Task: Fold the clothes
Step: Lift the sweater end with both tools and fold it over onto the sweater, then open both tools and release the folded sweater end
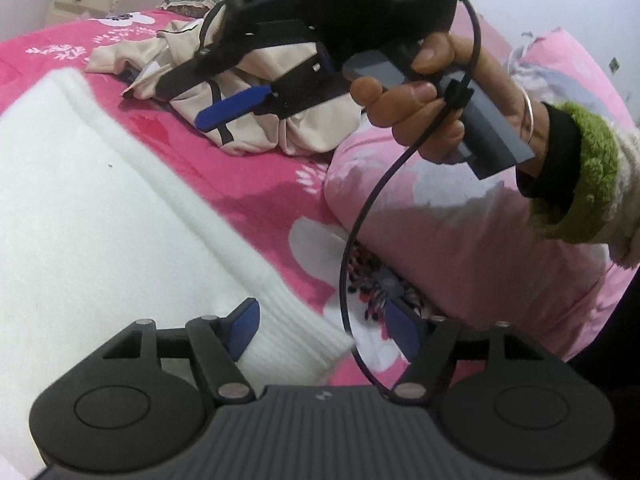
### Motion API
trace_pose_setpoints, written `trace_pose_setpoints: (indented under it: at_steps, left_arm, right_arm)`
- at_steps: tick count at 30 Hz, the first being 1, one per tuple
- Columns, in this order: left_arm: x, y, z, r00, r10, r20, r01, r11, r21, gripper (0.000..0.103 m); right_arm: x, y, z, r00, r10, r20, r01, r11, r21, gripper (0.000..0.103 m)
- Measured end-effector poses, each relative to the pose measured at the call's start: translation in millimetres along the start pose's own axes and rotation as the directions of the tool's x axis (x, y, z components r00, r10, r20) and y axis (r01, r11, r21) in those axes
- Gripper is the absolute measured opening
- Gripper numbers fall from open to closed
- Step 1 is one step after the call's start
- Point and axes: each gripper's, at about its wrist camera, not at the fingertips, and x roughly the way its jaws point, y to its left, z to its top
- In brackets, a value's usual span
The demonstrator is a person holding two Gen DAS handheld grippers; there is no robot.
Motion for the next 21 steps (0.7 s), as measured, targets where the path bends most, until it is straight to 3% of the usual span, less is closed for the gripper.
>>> trace_pose_setpoints:
  at_steps: [5,10,15,19,21]
  left_arm:
    - [-12.0,-13.6,-12.3,1.000,0.028,-0.005,-0.028,1.000,0.002,0.071]
    - [-19.4,-19.5,-32.0,0.996,0.085,-0.041,-0.085,0.996,-0.004,0.071]
    - [-22.1,-19.7,-42.1,0.985,0.162,-0.062,-0.164,0.986,-0.016,0.070]
    - [-31.4,-21.0,-43.3,0.976,0.213,-0.052,-0.214,0.977,-0.007,0.070]
    - [-37.7,-19.8,-46.6,0.971,0.231,-0.059,-0.231,0.973,-0.001,0.070]
  right_arm:
    - [-0.5,31.1,-19.5,0.998,-0.064,-0.012,0.061,0.977,-0.202,0.050]
    - [2.3,43.2,-56.7,0.990,-0.109,-0.094,0.068,0.929,-0.364,0.048]
    - [18.9,22.0,-84.9,0.943,-0.317,-0.105,0.245,0.870,-0.427,0.043]
    - [0.0,19.3,-82.4,0.961,-0.265,-0.080,0.221,0.907,-0.358,0.043]
    - [-12.1,21.5,-77.4,0.981,-0.183,-0.064,0.154,0.936,-0.318,0.044]
